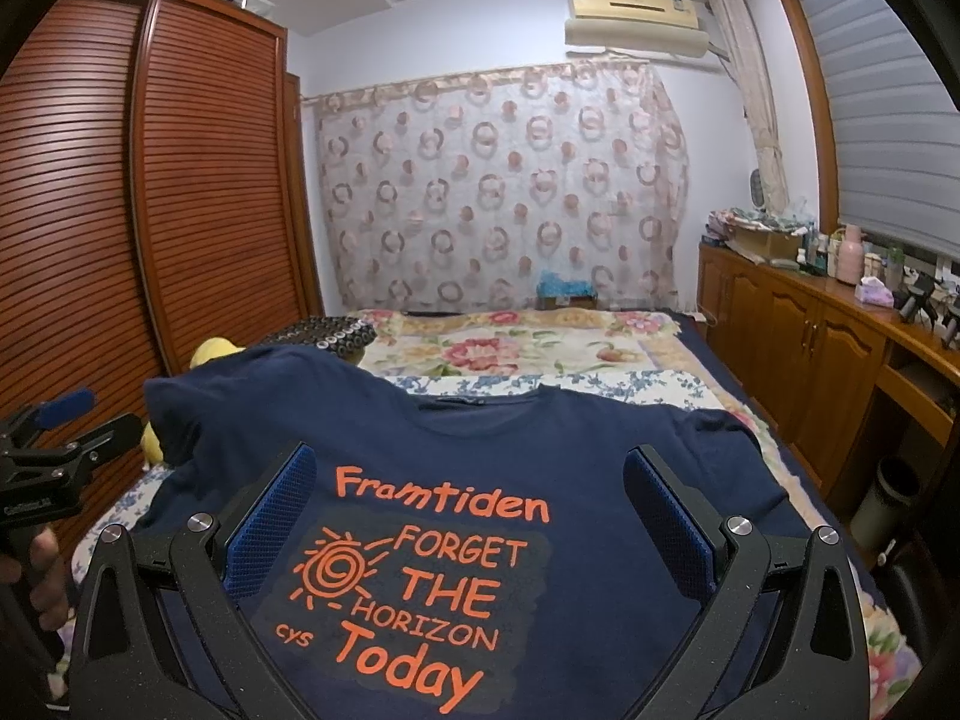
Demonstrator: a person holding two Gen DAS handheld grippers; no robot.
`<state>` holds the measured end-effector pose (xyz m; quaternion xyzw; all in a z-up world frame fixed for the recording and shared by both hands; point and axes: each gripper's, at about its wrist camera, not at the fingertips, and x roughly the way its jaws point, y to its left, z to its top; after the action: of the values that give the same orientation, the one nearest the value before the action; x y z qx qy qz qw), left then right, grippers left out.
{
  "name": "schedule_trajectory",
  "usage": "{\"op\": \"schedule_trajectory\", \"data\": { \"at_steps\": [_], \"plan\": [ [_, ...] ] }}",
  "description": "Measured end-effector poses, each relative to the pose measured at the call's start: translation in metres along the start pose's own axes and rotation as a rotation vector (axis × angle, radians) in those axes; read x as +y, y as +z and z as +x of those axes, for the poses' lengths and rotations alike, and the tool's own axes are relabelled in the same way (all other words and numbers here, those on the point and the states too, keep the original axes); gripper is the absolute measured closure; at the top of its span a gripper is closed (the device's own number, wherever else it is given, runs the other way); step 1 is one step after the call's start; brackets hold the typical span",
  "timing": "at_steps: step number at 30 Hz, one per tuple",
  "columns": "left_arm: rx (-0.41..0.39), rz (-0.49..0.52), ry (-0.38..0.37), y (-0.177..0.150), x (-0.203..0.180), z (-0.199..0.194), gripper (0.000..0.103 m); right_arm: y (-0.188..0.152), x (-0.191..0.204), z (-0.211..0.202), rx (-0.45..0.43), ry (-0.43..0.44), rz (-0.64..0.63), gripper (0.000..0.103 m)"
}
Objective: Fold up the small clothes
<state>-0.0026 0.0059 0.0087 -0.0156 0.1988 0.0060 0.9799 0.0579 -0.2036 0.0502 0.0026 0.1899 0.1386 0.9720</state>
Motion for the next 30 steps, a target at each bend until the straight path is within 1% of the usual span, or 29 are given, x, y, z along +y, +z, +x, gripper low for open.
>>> {"op": "schedule_trajectory", "data": {
  "at_steps": [26,27,30],
  "plan": [
    [-0.010,0.005,0.005,0.0064,0.0018,-0.0035,0.000,0.0003,0.0023,-0.0001,-0.001,-0.002,0.001,0.000],
    [-0.011,0.005,0.006,0.0073,0.0027,-0.0033,0.000,-0.0001,-0.0053,-0.0005,-0.001,-0.001,0.001,0.000],
    [-0.012,0.006,0.007,0.0075,0.0024,-0.0039,0.000,0.0000,-0.0048,-0.0006,-0.001,-0.002,0.001,0.000]
  ]
}}
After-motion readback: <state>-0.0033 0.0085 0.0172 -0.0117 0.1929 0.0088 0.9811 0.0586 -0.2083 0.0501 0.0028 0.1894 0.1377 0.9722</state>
